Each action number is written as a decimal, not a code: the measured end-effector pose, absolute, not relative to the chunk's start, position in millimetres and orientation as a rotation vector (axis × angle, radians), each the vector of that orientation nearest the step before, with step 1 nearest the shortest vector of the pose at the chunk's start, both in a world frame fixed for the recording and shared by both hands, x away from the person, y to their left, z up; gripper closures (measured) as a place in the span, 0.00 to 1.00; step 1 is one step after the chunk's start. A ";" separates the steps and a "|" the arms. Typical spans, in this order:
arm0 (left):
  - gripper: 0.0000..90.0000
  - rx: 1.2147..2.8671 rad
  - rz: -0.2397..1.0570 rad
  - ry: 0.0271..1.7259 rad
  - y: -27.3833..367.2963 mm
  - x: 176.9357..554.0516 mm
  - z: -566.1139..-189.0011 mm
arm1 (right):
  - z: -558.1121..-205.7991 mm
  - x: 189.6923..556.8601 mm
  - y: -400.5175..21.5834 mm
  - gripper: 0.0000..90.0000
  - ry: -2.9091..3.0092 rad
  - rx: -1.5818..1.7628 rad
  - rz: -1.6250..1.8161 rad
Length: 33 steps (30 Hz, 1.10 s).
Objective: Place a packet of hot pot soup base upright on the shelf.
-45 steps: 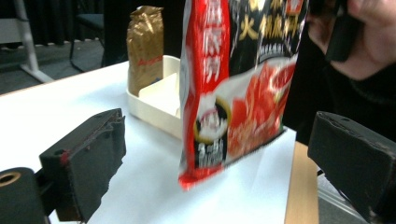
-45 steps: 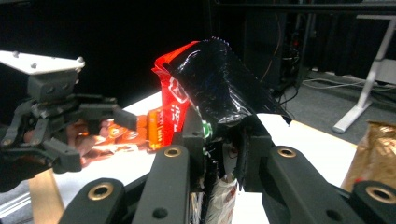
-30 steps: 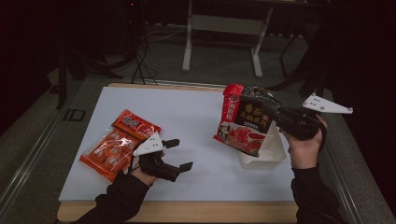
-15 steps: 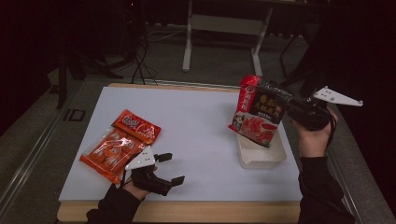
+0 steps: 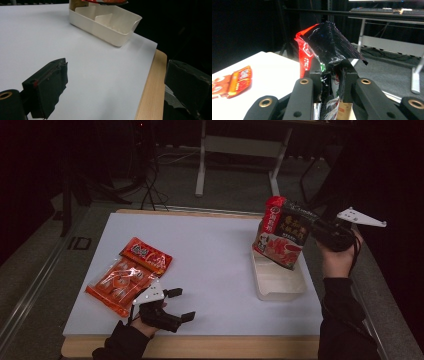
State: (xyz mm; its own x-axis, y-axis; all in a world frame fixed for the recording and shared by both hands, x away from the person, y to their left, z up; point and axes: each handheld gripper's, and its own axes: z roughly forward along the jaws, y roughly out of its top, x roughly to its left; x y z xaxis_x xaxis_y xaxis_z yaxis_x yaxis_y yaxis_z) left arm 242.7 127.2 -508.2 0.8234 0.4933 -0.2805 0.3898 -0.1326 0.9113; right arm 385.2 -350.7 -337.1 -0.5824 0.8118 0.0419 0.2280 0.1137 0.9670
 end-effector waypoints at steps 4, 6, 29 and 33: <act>0.06 1.758 0.094 0.681 126.5 242.8 -509.8 | -345.4 393.8 -356.0 0.85 1.905 0.997 1.475; 0.06 1.756 0.090 0.683 126.5 243.0 -510.4 | -349.5 397.5 -359.0 0.85 1.910 0.982 1.477; 0.06 1.749 0.068 0.687 127.7 244.3 -513.9 | -380.2 419.2 -355.9 0.85 2.017 0.769 1.463; 0.06 1.751 0.068 0.686 127.4 244.1 -514.3 | -383.1 421.0 -355.2 0.84 2.027 0.762 1.500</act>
